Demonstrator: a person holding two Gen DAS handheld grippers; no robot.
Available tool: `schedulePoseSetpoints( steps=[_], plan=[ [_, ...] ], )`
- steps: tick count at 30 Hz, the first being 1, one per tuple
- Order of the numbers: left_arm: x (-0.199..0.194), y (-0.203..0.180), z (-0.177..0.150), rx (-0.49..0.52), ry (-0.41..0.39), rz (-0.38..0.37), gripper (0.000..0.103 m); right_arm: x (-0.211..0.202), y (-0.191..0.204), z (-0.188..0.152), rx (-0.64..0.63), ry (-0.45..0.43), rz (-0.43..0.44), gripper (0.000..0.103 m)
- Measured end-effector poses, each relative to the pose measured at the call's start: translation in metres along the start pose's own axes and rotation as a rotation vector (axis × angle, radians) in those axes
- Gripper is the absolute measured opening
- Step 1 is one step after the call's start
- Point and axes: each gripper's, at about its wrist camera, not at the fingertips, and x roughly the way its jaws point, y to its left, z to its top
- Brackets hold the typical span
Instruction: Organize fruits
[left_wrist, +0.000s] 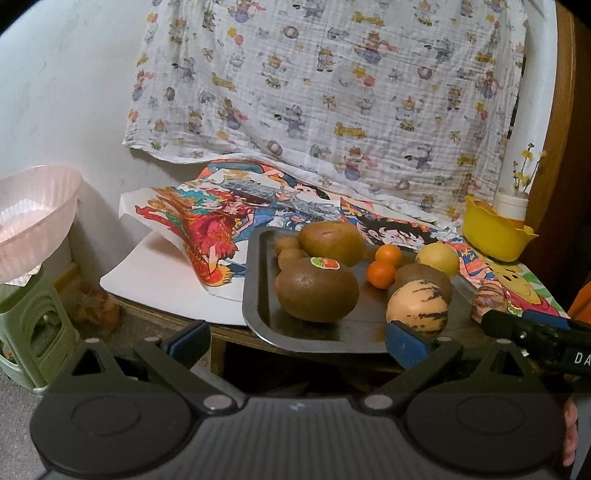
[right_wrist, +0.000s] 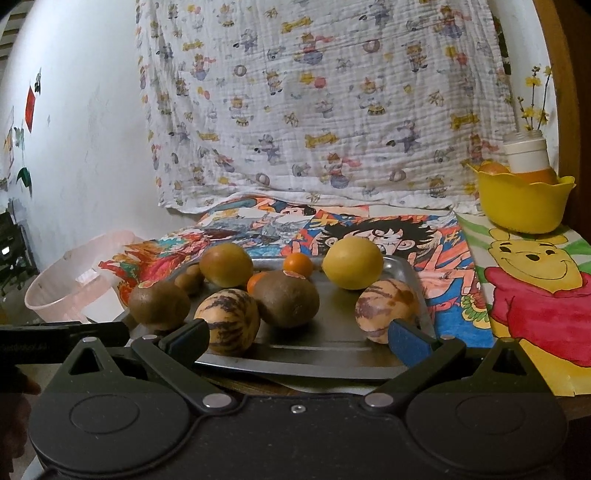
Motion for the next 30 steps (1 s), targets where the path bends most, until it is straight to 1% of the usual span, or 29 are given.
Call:
schedulePoseSetpoints(
  steps=[26,30],
  plan=[
    [0.0007,0.0029,-0.0006,-0.011,0.010,0.007,0.103,0.0031,0.0013,-0.0014,-0.006,0.014,-0.003,0.102],
    [0.0032,0.0031,-0.0050,-0.017,0.018,0.005,0.103,0.0033,0.0011,-0.0012,-0.006,0.014,-0.002,0.102]
  ],
)
